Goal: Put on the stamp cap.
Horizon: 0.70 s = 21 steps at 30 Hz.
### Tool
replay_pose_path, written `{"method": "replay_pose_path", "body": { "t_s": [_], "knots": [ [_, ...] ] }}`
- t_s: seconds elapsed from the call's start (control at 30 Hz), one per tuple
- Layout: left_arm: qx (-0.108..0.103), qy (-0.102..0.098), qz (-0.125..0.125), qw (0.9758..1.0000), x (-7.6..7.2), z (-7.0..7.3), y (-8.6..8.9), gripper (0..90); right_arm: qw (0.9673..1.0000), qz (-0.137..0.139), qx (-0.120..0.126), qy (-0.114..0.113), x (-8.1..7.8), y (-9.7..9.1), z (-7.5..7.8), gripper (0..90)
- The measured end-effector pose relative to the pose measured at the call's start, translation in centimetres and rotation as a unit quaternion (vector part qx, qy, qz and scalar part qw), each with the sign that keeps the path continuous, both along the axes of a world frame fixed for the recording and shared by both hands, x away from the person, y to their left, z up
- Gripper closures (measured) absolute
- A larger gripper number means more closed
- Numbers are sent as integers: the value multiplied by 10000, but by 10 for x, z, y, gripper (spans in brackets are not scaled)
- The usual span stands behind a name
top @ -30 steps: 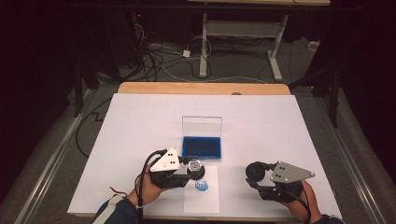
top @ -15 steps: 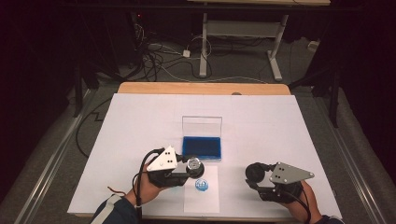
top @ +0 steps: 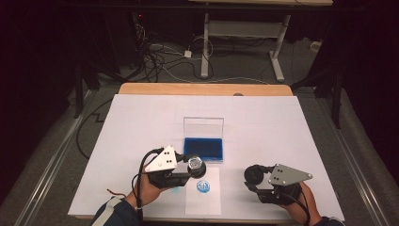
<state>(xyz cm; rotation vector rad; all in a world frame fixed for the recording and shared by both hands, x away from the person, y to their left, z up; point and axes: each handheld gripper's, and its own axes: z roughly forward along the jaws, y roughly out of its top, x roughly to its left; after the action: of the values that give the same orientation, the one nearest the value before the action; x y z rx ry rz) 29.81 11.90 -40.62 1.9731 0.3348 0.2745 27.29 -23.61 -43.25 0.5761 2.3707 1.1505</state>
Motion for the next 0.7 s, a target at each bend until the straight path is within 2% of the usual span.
{"method": "replay_pose_path", "body": {
  "t_s": [0.23, 0.47, 0.7],
  "knots": [
    [-120, 5, -52, 9999, 0, 3, -4, 541, 9999, 94, -16, 50, 1, 11, -4, 386],
    [-201, -12, -107, 9997, -2, 6, -8, 541, 9993, 351, -76, 70, 0, 32, -7, 386],
    [-255, 19, -189, 9995, -2, 6, -16, 541, 9983, 535, -55, 202, 2, 49, -11, 386]
  ]
}}
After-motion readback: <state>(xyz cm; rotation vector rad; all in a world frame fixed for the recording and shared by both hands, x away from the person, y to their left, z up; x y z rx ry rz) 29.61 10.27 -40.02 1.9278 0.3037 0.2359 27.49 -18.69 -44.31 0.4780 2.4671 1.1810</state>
